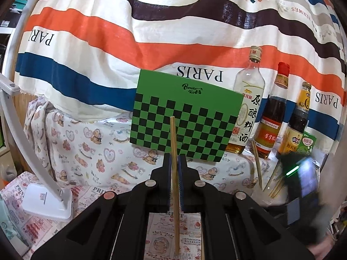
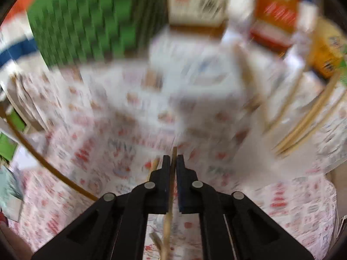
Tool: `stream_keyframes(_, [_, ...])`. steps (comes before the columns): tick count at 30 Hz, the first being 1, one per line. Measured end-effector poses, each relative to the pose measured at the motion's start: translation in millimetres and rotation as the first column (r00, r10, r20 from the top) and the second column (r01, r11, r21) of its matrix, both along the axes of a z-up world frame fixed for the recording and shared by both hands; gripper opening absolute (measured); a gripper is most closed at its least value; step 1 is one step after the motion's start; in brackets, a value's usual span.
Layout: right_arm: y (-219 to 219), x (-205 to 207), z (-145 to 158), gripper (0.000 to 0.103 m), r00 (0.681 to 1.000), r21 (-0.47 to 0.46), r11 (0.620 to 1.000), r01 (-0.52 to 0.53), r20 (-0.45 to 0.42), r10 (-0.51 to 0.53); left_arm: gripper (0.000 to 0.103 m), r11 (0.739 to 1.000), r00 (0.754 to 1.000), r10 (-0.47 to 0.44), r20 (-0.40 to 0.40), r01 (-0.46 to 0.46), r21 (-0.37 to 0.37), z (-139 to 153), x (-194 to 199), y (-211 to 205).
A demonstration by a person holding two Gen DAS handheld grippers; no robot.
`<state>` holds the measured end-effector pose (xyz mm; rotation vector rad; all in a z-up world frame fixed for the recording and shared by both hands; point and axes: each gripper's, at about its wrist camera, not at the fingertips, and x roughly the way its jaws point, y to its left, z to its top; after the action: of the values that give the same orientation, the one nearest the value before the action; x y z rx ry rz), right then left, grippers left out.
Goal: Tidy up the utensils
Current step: 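Carry both held chopsticks over the clear cup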
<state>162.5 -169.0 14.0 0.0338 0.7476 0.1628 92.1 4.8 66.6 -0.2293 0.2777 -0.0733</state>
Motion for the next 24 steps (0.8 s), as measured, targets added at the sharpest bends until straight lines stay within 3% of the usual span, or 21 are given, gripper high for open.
stream_keyframes(4, [-31,-29,40,0.004,0.990,0.077,0.997,0.009,0.137,-0.019,0.005,1.000,1.000,-0.009,-0.003,0.009,-0.007,1,-2,-2])
stream_keyframes(10, [-68,-68,89,0.004,0.959,0.136,0.991,0.007,0.279,-0.045,0.005,0.991,0.992,-0.116,0.054,0.119,-0.066,14,-19,-14])
stream_keyframes(17, [-85,-96,114,0.004,0.924,0.203,0.979,-0.021,0.378,-0.059,0.005,0.986,0.984,-0.145,0.099,0.153,-0.070,21,-30,-26])
stream_keyframes(24, [-110,-119,131,0.004,0.857,0.264,0.963,-0.046,0.507,-0.098,0.005,0.978,0.979,-0.186,0.090,0.193,-0.081,24,-26,-32])
